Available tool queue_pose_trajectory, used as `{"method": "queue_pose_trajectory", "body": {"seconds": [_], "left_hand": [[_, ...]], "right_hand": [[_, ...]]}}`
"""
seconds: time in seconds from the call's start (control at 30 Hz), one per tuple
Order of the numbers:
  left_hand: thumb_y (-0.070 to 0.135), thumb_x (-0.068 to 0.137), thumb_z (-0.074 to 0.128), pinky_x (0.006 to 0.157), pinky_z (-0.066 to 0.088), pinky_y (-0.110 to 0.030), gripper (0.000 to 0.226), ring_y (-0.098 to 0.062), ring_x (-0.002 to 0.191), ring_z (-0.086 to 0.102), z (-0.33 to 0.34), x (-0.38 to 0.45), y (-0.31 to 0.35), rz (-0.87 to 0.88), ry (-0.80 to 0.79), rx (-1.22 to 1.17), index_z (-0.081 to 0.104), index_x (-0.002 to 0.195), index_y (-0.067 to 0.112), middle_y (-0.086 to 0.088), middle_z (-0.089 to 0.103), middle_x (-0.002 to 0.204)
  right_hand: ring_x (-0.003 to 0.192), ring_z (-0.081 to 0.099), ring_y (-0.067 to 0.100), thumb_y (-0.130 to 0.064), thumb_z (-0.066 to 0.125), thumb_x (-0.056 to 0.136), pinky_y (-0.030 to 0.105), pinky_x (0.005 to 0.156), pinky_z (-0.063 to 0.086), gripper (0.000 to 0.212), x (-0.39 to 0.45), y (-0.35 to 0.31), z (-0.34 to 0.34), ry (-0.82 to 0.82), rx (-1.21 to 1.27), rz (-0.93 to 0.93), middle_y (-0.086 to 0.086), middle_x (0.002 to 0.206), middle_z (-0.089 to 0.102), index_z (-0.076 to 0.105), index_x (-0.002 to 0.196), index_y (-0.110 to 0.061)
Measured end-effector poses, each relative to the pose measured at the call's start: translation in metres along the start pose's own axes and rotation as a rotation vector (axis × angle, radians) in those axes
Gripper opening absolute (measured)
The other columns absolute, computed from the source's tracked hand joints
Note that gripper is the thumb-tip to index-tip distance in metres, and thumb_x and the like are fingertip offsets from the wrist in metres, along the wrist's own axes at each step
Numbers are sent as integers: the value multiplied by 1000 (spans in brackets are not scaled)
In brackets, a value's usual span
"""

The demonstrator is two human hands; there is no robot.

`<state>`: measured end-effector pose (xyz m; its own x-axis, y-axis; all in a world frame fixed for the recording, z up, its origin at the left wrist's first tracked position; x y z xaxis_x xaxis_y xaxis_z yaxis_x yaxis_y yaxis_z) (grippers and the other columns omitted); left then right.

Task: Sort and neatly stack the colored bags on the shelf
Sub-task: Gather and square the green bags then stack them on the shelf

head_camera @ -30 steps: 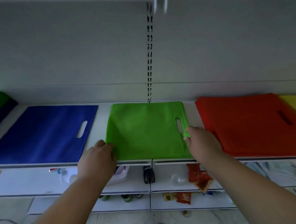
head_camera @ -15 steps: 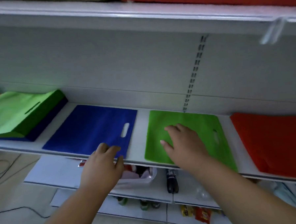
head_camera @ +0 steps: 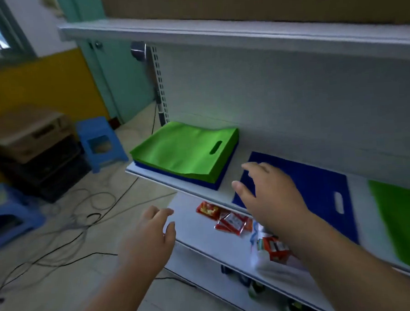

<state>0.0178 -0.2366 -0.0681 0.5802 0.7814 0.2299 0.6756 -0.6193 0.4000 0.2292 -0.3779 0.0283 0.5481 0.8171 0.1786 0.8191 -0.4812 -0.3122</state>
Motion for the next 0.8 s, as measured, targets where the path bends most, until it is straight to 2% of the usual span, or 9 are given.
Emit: {"method": "queue_pose_trajectory", "body": {"seconds": [0.13,0.2,0.3,0.43,0.53,0.63,0.7,0.8], "left_hand": [[33,92,54,63,50,-30,28,-12,71,57,-3,34,-42,-50,7,-21,64,118,29,9,58,109],[33,90,55,57,46,-28,28,-14,67,56,-2,57,-55,-45,25,4,67,115,28,8,60,103],[27,86,66,54,36,-24,25,-19,71,61,-1,92,-71,-43,26,63,70,111,25,3,63,99],[27,87,65,58,39,-27,29,-23,81,64,-8,133,-93,-8,-11,90,68,115,25,1,65,102],[30,90,61,57,42,-26,31,-22,77,62,-7,163,-113,6,-37,65,64,120,29,2,63,106],[33,92,57,51,44,-26,35,-17,65,55,-1,197,-132,68,-74,31,59,127,31,5,54,95],[33,91,58,47,38,-23,37,-15,60,51,4,217,-142,135,-115,23,59,128,31,6,48,90],[33,89,61,46,41,-25,34,-19,56,51,12,242,-147,227,-169,-3,62,123,31,4,44,88]], "right_hand": [[119,48,23,-51,41,98,39,95,42,52,46,-29,18,-2,-46,-5,5,132,53,43,140,-19],[117,49,24,-51,42,97,39,94,43,52,71,-33,27,7,-49,0,6,131,54,44,139,-19],[108,54,29,-49,47,95,40,89,46,51,111,-35,40,47,-73,-6,11,122,60,50,134,-15],[92,60,35,-43,58,91,41,78,49,44,148,-40,47,114,-112,25,16,103,65,59,119,-9],[85,61,35,-43,61,88,41,73,50,40,163,-44,56,146,-165,52,15,95,66,61,111,-10],[89,58,33,-48,55,89,39,75,48,40,162,-42,69,121,-244,183,11,98,67,61,108,-13],[93,54,32,-51,53,90,36,74,42,41,152,-43,81,94,-292,308,8,101,68,61,110,-16],[91,52,32,-53,53,89,35,67,33,42,135,-52,101,69,-384,417,7,91,70,63,109,-17]]}}
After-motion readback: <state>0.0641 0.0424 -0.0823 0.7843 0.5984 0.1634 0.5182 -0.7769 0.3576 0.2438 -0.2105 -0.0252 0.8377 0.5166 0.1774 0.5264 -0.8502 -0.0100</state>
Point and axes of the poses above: each hand's wrist, its own x-axis towards the middle knuckle, its own z-axis out of the palm, y = z × x, the point moved 7 cm from there along x, towards the middle knuckle
